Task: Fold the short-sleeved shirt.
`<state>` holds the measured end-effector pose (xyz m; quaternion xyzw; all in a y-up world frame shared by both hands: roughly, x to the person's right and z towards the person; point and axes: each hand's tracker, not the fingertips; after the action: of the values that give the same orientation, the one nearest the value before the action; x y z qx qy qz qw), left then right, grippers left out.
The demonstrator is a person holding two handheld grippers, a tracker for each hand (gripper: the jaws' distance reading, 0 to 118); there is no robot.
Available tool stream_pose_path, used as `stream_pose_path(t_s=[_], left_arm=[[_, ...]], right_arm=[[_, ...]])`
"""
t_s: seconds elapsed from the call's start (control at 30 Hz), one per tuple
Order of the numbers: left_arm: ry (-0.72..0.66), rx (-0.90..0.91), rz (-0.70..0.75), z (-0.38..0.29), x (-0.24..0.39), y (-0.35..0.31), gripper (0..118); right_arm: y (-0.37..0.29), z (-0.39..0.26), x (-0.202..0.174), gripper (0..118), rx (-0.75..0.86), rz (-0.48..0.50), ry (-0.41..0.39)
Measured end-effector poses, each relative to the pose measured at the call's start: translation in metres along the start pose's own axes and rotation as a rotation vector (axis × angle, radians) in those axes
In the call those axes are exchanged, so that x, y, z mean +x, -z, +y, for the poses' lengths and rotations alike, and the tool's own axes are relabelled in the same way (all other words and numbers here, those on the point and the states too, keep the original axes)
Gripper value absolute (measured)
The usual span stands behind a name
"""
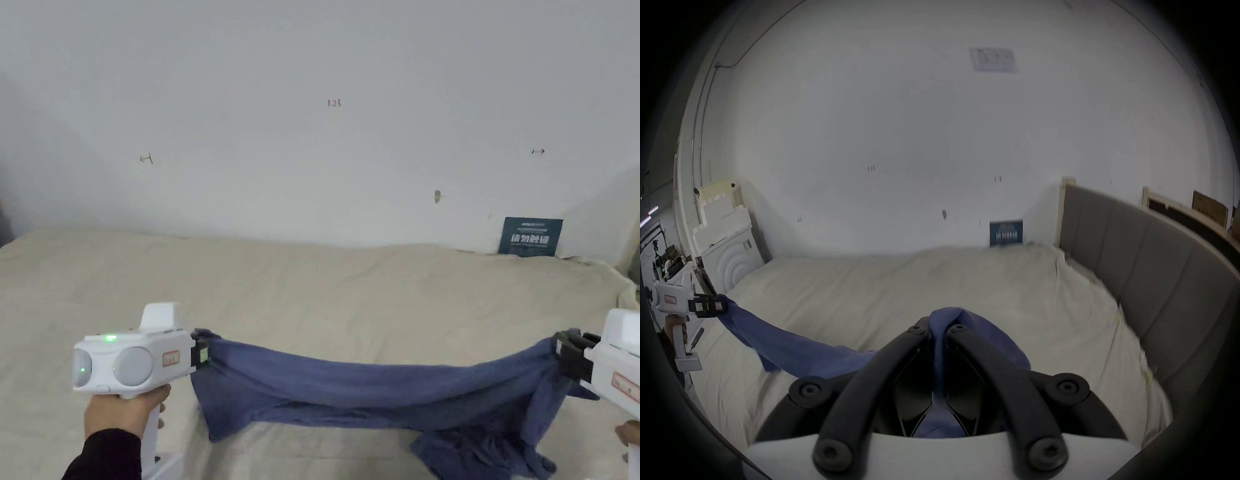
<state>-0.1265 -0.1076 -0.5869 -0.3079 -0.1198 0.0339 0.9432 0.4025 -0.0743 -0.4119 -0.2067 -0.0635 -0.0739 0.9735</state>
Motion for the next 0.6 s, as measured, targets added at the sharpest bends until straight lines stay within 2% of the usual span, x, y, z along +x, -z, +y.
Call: stream_pose_path(t_s=[0.17,0.37,0.6], left_arm=[[0.01,-0.117,0.009,-0.083,-0.014,-0.02,0],[-0.047,-0.2,0.022,-0.165,-0.036,-0.063,0],[-0.062,-0.276,0.049,-0.236,-0.057,-0.121,0]], right_arm=[[-0.041,-0.078,0.006,2,-0.112,0.017,0.066],[-0.103,-0.156,0.001,2,-0.206,0.018,0.13],[-0.179,-0.215,-0.019,2,-0.265,0.027,0.159]])
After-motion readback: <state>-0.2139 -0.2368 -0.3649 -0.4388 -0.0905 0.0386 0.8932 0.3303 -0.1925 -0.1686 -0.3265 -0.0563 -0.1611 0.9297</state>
